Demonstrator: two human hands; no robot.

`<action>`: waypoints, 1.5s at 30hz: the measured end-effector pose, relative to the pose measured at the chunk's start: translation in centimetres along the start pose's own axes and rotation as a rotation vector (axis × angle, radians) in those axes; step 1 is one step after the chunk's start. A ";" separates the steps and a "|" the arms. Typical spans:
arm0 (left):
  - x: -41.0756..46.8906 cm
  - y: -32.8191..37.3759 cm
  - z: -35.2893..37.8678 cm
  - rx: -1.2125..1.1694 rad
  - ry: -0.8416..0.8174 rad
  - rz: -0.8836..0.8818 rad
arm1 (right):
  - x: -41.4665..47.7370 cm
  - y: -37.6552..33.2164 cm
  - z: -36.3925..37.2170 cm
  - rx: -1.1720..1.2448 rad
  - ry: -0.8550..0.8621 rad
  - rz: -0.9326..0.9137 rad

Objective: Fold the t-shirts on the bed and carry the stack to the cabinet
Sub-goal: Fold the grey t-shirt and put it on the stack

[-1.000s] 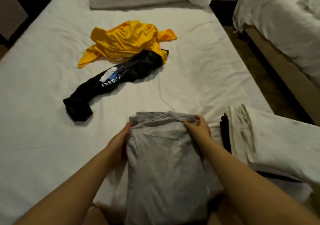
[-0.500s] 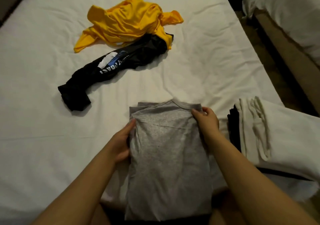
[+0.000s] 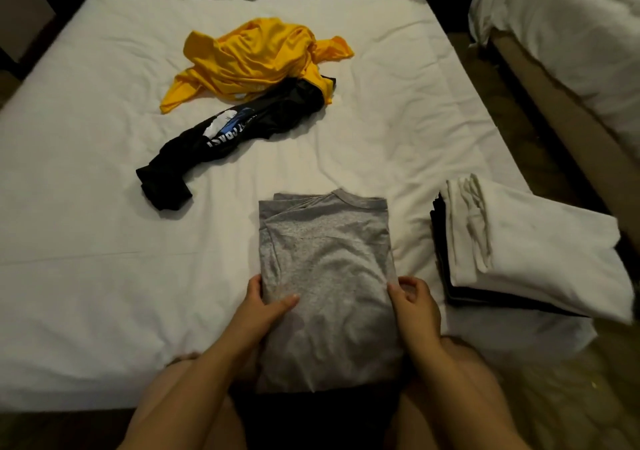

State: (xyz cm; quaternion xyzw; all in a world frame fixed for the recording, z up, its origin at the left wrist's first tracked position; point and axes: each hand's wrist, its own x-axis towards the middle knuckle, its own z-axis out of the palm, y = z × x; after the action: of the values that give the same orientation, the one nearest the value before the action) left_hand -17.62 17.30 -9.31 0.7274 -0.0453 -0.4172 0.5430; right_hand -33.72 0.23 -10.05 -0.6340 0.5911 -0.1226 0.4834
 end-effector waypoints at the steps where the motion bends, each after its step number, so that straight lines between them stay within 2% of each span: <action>1: -0.3 0.0 0.0 0.041 -0.005 0.014 | -0.5 0.3 -0.2 0.023 -0.019 0.009; 4: -0.5 -0.7 -0.2 0.091 0.019 0.044 | -1.8 0.9 -0.7 0.029 -0.143 0.027; 10: -1.5 -1.7 -0.3 0.031 0.000 0.068 | -5.6 2.7 -1.8 -0.208 -0.290 -0.040; 14: -4.9 -4.8 -1.5 0.281 -0.031 0.093 | -7.6 4.0 -2.3 -0.341 -0.336 -0.137; 17: -7.3 -7.3 -1.7 0.365 -0.059 0.152 | -8.5 5.2 -2.6 -0.475 -0.336 -0.211; 19: -7.9 -8.6 -2.3 0.398 -0.003 0.169 | -8.7 5.4 -2.8 -0.524 -0.309 -0.239; 23: -9.4 -8.3 -2.7 0.314 0.122 0.144 | -9.0 5.5 -3.9 -0.422 -0.253 -0.223; 27: -10.9 -7.2 -2.4 0.010 0.060 0.163 | -10.8 5.8 -5.1 -0.013 -0.276 -0.227; 30: -11.7 -6.8 -2.6 -0.076 0.067 0.139 | -11.7 6.4 -5.0 0.172 -0.307 -0.270; 37: -12.8 -6.2 -2.9 -0.154 0.077 0.145 | -13.7 6.1 -5.4 0.145 -0.195 -0.318; 40: -13.9 -6.6 -3.1 -0.172 0.056 0.168 | -14.6 6.1 -6.1 0.072 -0.207 -0.360; 42: -14.7 -7.0 -3.5 -0.107 0.029 0.219 | -15.3 6.2 -6.7 0.014 -0.250 -0.386; 45: -15.6 -7.5 -3.8 0.112 0.006 0.325 | -16.1 6.3 -7.5 -0.092 -0.327 -0.457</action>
State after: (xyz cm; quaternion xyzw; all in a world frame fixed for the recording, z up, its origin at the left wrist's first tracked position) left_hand -28.17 31.29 -6.55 0.7407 -0.1841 -0.3185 0.5621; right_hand -47.47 11.74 -4.34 -0.7834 0.3519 -0.0974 0.5030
